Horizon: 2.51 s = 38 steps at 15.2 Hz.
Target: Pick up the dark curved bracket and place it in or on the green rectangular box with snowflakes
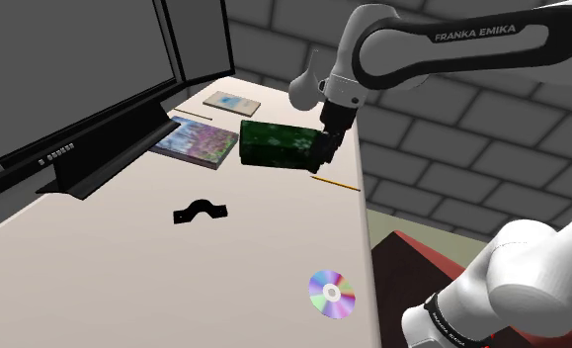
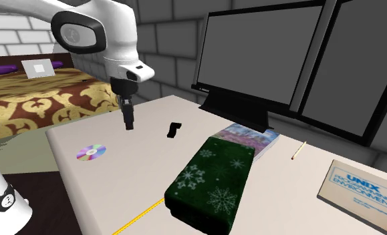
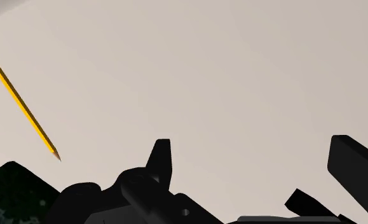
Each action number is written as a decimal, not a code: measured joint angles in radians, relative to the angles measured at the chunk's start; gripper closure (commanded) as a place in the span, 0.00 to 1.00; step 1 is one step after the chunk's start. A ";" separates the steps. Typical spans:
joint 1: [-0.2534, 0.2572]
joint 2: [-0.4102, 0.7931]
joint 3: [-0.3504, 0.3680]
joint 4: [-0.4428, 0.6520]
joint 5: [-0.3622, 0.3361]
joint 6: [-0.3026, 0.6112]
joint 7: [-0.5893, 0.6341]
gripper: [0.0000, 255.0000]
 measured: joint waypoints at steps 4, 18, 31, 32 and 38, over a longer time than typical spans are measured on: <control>0.030 0.134 0.030 0.080 0.017 0.059 -0.011 0.00; 0.136 0.607 0.123 0.484 0.001 0.152 -0.020 0.00; 0.216 0.879 0.151 0.734 -0.041 0.185 -0.015 0.00; 0.218 0.885 0.152 0.734 -0.041 0.192 -0.013 0.00; 0.220 0.890 0.151 0.730 -0.042 0.201 -0.013 0.00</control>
